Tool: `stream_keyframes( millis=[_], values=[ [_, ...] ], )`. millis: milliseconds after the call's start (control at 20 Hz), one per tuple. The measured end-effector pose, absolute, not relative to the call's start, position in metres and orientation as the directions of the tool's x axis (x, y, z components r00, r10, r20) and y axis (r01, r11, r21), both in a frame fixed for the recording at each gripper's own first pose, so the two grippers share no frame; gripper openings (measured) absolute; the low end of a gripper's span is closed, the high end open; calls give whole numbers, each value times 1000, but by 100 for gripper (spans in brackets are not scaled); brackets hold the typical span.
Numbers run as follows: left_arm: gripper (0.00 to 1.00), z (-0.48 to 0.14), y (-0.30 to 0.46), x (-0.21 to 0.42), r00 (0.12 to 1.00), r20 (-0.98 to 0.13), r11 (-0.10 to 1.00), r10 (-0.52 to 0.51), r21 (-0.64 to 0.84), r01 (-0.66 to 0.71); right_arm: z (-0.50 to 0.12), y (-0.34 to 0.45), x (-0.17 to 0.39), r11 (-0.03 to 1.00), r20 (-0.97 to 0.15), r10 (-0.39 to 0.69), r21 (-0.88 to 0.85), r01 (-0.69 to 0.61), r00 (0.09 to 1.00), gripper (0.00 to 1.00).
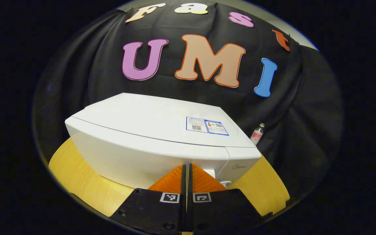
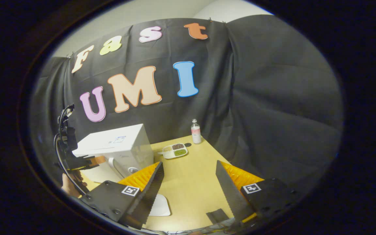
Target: Open the microwave oven with the left hand, put the food in, and close the microwave oven.
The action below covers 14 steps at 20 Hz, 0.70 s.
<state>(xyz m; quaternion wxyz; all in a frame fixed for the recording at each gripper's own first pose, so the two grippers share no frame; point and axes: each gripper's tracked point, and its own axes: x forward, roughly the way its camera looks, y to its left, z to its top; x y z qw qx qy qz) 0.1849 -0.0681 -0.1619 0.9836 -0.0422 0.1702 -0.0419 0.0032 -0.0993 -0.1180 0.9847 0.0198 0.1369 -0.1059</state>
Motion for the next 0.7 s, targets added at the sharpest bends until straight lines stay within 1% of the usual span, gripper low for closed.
stream_keyframes(
  millis=[100, 150, 200, 250, 300, 350, 400, 450, 550, 600, 650, 700],
  values=[
    [1, -145, -77, 180, 944, -291, 985, -153, -122, 122, -111, -91, 5, 983, -266, -171, 22, 183, 949, 92],
    [8, -137, -78, 175, 947, -276, 983, -165, -118, 137, -109, -91, 7, 985, -266, -161, 23, 174, 950, 92],
    [13, -129, -77, 168, 950, -264, 984, -168, -107, 145, -107, -90, 8, 986, -266, -155, 22, 167, 952, 92],
    [23, -120, -77, 160, 953, -252, 984, -171, -93, 152, -103, -88, 10, 987, -260, -147, 23, 158, 954, 92],
    [28, -112, -76, 152, 957, -235, 984, -171, -79, 156, -98, -85, 11, 989, -250, -135, 23, 145, 959, 92],
    [39, -104, -73, 143, 961, -221, 986, -164, -63, 154, -95, -83, 13, 991, -241, -124, 20, 132, 963, 92],
    [55, -97, -69, 135, 966, -208, 988, -155, -48, 148, -91, -81, 15, 993, -236, -112, 13, 119, 965, 92],
    [63, -90, -65, 126, 970, -195, 990, -144, -38, 139, -89, -79, 17, 994, -233, -101, 5, 105, 967, 92],
    [64, -77, -57, 112, 979, -167, 993, -115, -40, 110, -80, -72, 20, 997, -222, -71, -8, 71, 973, 92],
    [67, -71, -55, 105, 981, -161, 994, -105, -57, 97, -76, -67, 22, 999, -217, -52, -13, 50, 975, 92],
    [75, -66, -56, 98, 983, -153, 993, -100, -80, 88, -73, -62, 25, 999, -215, -31, -20, 28, 976, 92],
    [80, -59, -56, 92, 986, -140, 992, -92, -104, 78, -71, -57, 28, 1000, -216, -10, -27, 5, 976, 92]
  ],
)
